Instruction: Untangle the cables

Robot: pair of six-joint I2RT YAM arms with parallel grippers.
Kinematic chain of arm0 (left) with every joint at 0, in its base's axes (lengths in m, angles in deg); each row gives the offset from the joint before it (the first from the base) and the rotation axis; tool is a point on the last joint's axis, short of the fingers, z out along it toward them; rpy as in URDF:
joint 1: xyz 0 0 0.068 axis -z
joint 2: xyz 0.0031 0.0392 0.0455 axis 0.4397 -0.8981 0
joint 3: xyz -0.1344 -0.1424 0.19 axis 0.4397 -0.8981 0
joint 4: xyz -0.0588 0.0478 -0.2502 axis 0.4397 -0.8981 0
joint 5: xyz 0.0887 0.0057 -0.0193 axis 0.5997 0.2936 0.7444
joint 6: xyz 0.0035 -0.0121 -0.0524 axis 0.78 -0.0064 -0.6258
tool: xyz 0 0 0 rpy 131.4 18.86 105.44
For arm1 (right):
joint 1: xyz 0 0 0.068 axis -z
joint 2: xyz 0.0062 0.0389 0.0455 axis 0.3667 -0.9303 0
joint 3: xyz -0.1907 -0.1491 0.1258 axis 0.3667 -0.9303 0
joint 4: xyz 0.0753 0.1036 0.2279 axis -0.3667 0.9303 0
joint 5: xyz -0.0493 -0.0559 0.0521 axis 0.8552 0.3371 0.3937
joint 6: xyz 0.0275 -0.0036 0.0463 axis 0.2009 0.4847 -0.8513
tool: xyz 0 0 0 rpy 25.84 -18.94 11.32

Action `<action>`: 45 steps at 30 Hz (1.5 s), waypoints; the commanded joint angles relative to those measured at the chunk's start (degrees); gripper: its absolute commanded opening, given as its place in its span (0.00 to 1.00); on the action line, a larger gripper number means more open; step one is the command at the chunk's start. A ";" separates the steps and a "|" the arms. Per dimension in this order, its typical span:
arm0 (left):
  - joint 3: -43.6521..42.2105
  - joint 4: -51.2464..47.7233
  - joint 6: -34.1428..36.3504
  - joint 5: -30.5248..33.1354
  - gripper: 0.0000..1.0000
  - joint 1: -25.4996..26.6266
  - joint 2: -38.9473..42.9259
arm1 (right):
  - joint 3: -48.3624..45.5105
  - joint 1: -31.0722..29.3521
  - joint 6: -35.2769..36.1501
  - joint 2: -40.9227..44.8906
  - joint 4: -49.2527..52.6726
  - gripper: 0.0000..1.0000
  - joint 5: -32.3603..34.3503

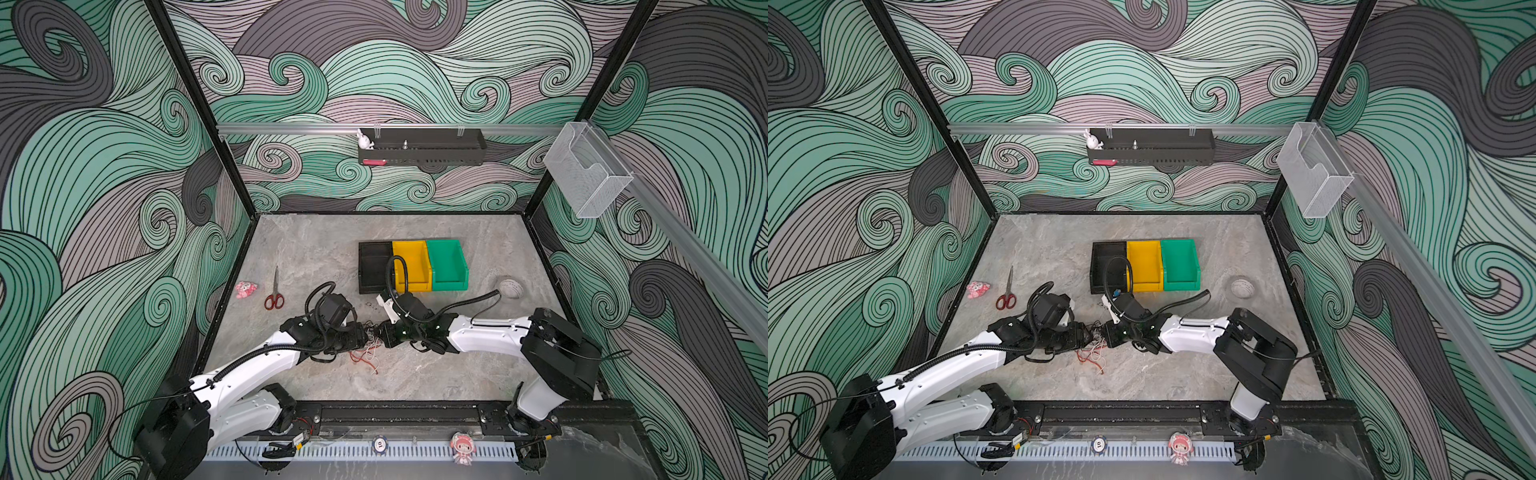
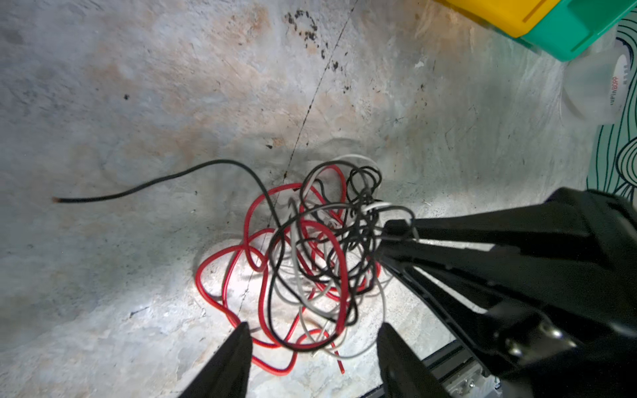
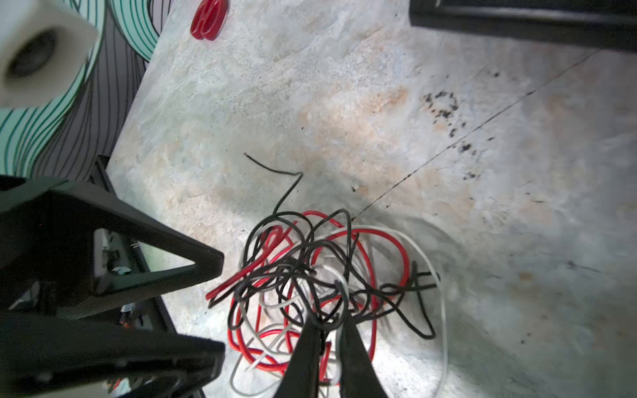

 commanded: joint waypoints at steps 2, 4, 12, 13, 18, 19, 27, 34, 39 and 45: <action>-0.38 0.52 0.20 -1.41 0.66 0.13 -0.18 | 0.37 -0.02 4.01 3.33 7.39 0.14 10.76; -0.34 1.22 0.41 -2.36 0.67 0.06 -0.75 | 0.19 -0.02 4.39 4.11 8.31 0.14 12.81; -0.56 3.97 1.04 -4.94 0.69 0.13 -3.69 | 1.99 0.02 5.25 3.93 13.72 0.24 14.75; -0.54 4.08 1.10 -5.13 0.69 0.10 -4.05 | 1.80 0.02 5.25 4.49 13.12 0.29 13.22; -0.79 3.91 1.65 -4.20 0.67 0.08 -5.44 | 0.60 -0.05 4.95 8.45 13.32 0.37 7.21; -1.02 3.97 1.70 -3.88 0.66 0.11 -5.80 | 0.05 -0.06 4.73 9.30 13.46 0.39 5.93; -1.35 5.28 1.10 -2.50 0.41 0.10 -8.93 | -7.46 -3.67 -0.18 14.19 8.95 0.37 1.40; -1.11 5.94 -0.55 -1.91 0.20 0.05 -10.25 | -6.16 -8.53 -1.61 6.98 6.07 0.36 1.50; -1.83 6.28 -3.62 -0.57 0.13 0.04 -10.16 | -2.98 -12.26 -1.35 2.36 6.87 0.37 3.20; -2.90 6.55 -5.29 0.95 0.08 -0.03 -9.44 | -1.22 -13.95 -0.88 -0.02 8.64 0.37 6.09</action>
